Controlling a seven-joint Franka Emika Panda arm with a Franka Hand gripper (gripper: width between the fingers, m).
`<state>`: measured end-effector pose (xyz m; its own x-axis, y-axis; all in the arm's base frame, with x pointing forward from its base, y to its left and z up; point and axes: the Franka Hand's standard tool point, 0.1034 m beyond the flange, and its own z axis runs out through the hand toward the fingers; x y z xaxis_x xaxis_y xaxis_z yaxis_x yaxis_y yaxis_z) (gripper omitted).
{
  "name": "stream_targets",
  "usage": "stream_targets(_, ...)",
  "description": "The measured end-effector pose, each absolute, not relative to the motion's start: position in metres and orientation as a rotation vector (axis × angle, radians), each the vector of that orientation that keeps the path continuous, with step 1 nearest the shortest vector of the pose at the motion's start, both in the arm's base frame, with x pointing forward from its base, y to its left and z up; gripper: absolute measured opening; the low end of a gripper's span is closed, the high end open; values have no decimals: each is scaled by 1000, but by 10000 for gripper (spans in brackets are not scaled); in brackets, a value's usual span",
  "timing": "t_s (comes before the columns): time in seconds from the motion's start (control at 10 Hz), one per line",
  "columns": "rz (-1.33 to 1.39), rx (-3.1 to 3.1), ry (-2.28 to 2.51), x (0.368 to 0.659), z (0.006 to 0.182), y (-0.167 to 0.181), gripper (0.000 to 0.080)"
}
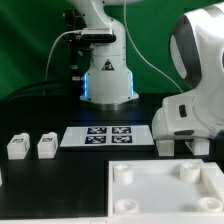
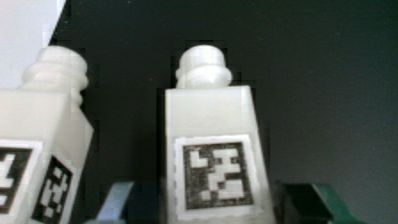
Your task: Assemble one leg
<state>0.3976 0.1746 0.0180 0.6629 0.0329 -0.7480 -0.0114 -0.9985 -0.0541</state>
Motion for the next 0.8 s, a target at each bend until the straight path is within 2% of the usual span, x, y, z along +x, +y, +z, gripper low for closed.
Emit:
stream_targets(0.4, 1267, -2809, -37, 400, 20, 173, 288)
stream_targets(0.6, 1189, -2808, -96, 431, 48, 161, 290)
stream_targets(0.8, 1158, -2792, -146, 458, 86, 154, 291)
